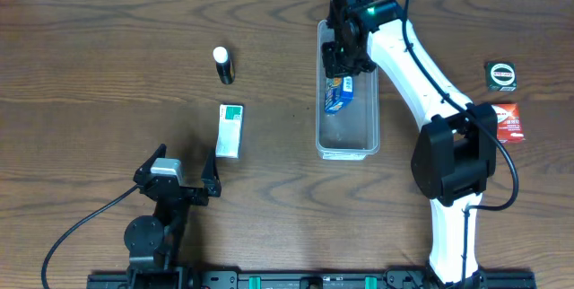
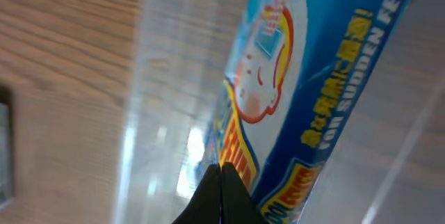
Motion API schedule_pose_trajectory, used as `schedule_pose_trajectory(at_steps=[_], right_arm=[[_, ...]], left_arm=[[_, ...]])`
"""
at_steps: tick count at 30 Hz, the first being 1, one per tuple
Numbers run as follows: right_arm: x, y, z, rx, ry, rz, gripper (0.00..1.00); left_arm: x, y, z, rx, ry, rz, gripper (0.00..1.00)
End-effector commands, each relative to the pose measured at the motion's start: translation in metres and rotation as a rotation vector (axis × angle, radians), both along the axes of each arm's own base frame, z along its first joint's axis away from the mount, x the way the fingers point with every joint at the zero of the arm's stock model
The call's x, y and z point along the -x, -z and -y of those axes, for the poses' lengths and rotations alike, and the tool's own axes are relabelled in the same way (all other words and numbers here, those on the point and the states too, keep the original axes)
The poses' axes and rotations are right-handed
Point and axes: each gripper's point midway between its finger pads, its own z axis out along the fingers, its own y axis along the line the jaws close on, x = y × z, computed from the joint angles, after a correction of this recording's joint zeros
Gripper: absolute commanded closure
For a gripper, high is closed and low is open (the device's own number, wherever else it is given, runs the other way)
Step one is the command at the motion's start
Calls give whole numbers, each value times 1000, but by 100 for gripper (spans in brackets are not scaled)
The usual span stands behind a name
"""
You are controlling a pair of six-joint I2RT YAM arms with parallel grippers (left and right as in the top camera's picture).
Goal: Pack container
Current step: 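Lower the blue box into the container and open the right gripper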
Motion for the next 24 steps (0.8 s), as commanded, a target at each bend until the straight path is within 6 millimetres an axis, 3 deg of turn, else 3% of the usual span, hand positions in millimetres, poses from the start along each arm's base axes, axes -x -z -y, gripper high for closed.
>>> schedule_pose_trajectory(at_steps=[1,8,24], right_arm=[[-4,0,19,97,38,21,99],[2,0,44,235,59,15,99],[0,6,54,275,75,9,97]], left_arm=[[1,15,0,-7,6,-43,2],[1,15,0,-8,6,-43,2],[1,15,0,-8,6,-43,2]])
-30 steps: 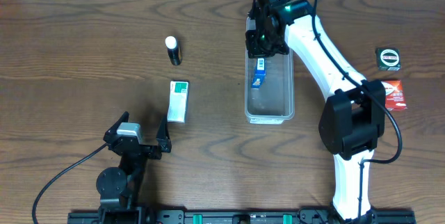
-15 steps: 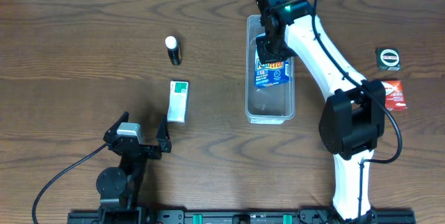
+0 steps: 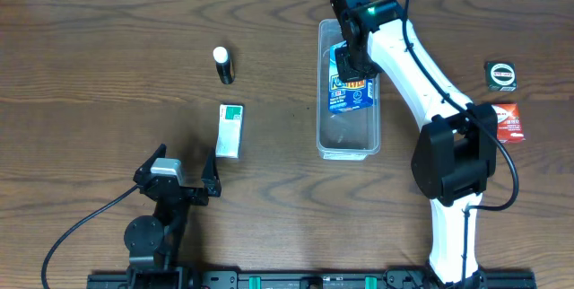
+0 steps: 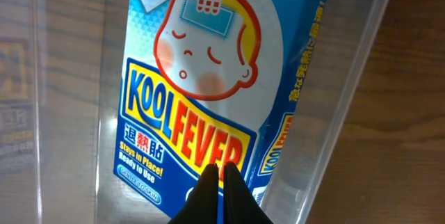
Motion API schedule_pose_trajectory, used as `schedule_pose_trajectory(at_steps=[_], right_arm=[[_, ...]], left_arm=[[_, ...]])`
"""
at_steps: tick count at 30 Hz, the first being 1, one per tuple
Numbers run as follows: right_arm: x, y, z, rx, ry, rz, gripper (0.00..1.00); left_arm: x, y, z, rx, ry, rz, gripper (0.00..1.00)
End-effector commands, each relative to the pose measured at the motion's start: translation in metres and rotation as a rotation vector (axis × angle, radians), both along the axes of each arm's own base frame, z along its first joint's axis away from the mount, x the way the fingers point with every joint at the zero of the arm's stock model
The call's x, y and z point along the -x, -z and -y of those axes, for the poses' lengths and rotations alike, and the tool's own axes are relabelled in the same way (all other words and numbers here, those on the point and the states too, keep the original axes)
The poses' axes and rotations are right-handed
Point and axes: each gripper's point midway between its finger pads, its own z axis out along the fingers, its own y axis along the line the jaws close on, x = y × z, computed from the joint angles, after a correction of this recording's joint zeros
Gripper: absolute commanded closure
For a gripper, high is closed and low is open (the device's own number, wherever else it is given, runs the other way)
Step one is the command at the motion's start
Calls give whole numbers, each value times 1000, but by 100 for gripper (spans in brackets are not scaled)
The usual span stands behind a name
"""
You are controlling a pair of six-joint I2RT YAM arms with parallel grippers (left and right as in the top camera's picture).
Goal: Pack container
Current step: 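Lower the blue box into the container and open the right gripper, then move the right gripper back toward the red-white box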
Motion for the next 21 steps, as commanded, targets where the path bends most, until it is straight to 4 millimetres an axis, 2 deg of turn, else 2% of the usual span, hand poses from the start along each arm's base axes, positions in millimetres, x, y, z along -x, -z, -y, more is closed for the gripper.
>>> schedule_pose_trajectory(at_steps=[1,13,17,21], right_arm=[[-5,4,9,32,28,6,96],[-4,37,21,66,63,-63,97],[-7,37,20,62,63,-50,97],[-10,22,19,54,60,-30,97]], left_arm=[[1,15,0,-8,6,-43,2],[1,15,0,-7,6,-43,2],[1,15,0,-8,6,-43,2],[1,15,0,-7,6,-43,2]])
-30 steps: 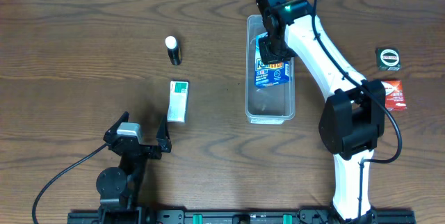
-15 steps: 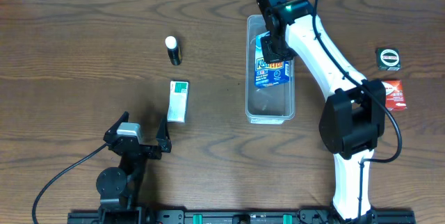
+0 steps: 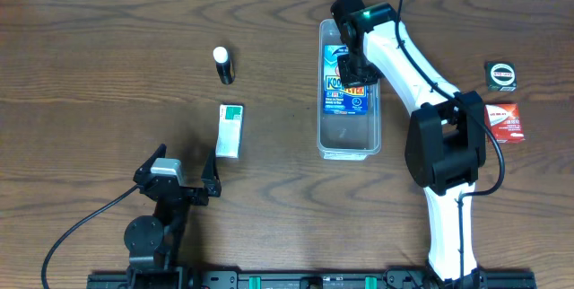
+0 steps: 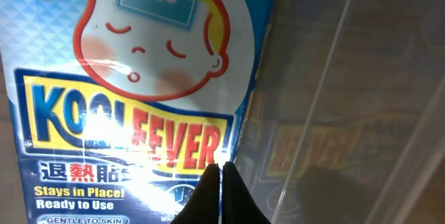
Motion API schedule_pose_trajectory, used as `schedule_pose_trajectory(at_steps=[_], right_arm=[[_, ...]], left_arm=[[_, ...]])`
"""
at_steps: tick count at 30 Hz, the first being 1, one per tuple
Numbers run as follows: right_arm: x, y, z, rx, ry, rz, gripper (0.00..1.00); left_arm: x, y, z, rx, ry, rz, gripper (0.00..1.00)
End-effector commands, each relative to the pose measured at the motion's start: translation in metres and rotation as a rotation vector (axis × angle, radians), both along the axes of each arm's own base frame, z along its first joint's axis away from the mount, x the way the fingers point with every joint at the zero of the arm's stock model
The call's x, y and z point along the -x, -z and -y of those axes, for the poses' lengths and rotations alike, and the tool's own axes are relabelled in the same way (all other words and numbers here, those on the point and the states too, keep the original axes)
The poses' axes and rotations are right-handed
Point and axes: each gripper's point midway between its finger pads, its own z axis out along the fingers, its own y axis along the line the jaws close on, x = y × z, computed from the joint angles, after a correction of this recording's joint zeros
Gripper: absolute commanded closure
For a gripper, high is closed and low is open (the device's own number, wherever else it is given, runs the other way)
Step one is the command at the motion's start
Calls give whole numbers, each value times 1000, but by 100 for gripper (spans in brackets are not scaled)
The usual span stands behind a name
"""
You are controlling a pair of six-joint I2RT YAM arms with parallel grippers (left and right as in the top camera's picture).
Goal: Pack container
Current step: 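Move the right gripper back toward the red-white box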
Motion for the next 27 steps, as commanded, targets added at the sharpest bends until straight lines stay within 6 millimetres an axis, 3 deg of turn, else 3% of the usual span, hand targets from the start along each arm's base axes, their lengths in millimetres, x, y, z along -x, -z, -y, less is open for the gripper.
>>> schedule_pose_trajectory(at_steps=[1,4,8,12,14,15,21,22,25,27], right_arm=[[-10,-25,4,-4,24,58,97],[-17,-57,3,-26,26,118,96],[-24,-120,4,-72,18,241,91],[-17,-168,24,-83,13,317,81],[-12,-180,43,-72,18,324,69],[-8,-184,56,-63,34,318,63],[14,-188,147,-6,163,236,53],[17,-187,159,2,174,224,46],[22,-177,194,-1,214,187,5],[20,-167,206,-41,215,180,1]], left_arm=[[1,15,0,-8,6,-43,2],[1,15,0,-7,6,-43,2],[1,15,0,-8,6,-43,2],[1,15,0,-8,6,-43,2],[1,15,0,-8,6,-43,2],[1,15,0,-8,6,-43,2],[1,15,0,-8,6,-43,2],[1,15,0,-8,6,-43,2],[1,15,0,-8,6,-43,2],[1,15,0,-7,6,-43,2]])
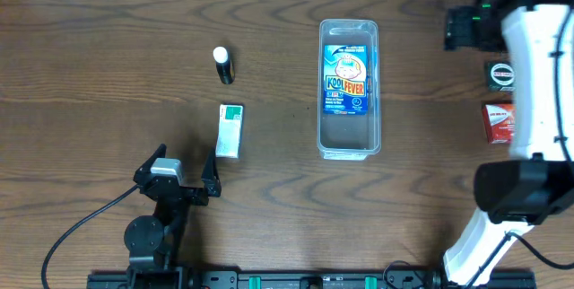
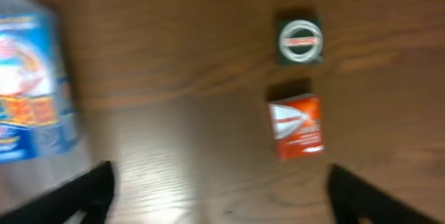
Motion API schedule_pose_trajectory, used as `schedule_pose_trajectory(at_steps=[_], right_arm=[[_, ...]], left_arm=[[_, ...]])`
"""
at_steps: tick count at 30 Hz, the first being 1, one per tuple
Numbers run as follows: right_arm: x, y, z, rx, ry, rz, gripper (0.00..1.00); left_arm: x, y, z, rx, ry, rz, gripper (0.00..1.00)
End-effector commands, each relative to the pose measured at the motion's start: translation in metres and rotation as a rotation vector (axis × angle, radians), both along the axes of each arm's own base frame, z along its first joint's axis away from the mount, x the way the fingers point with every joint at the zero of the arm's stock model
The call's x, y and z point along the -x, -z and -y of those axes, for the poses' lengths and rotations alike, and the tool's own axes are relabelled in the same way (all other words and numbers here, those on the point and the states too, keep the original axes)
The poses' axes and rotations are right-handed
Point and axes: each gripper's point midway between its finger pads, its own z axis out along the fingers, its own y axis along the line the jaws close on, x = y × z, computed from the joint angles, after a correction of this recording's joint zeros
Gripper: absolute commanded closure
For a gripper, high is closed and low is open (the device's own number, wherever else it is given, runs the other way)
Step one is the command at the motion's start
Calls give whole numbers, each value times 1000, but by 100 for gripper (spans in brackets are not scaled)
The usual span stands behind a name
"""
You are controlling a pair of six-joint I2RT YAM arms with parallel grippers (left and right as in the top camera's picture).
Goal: Pack container
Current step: 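Move the right gripper back toward the red-white box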
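Observation:
The clear plastic container [image 1: 349,141] stands at the table's middle. A blue Kool Fever packet [image 1: 346,78] lies flat inside it, seen blurred at the left edge of the right wrist view [image 2: 28,92]. My right gripper [image 1: 462,29] hovers right of the container, open and holding nothing [image 2: 222,203], its fingers [image 2: 90,193] spread wide. Beneath it lie a red packet [image 2: 297,125] and a black square item with a round logo [image 2: 300,41]. My left gripper [image 1: 179,181] rests at the front left, its fingers apart and nothing between them.
A black tube with a white cap [image 1: 222,65] and a green-and-white box [image 1: 230,130] lie left of the container. The black item [image 1: 501,75] and red packet [image 1: 499,120] sit near the right edge, beside the right arm.
My right gripper left the container, moved to the right over the black item and red packet, and now stands open. The blue packet lies flat in the container by itself.
My right gripper was shut inside the container against the blue packet, which stood tilted on edge. The packet then lay flatter at each moment with the gripper still shut over it. Now it lies flat and the gripper is open to the right.

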Motion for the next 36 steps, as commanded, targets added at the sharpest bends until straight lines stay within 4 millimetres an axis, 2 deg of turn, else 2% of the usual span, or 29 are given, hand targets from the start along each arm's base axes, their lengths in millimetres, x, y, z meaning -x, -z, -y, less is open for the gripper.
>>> schedule_pose_trajectory(at_steps=[1,10,17,20,26,36], right_arm=[[0,20,20,-43,-56,-34,1],[-10,74,88,-36,-12,3,1],[-14,109,116,-6,-94,12,1],[-18,123,125,-8,-109,12,1],[-34,157,124,-46,-183,14,1],[-51,194,133,-32,-214,16,1]], left_arm=[[1,15,0,-8,6,-42,2],[1,15,0,-8,6,-42,2],[1,15,0,-7,6,-42,2],[1,15,0,-7,6,-42,2],[1,15,0,-8,6,-42,2],[1,15,0,-7,6,-42,2]])
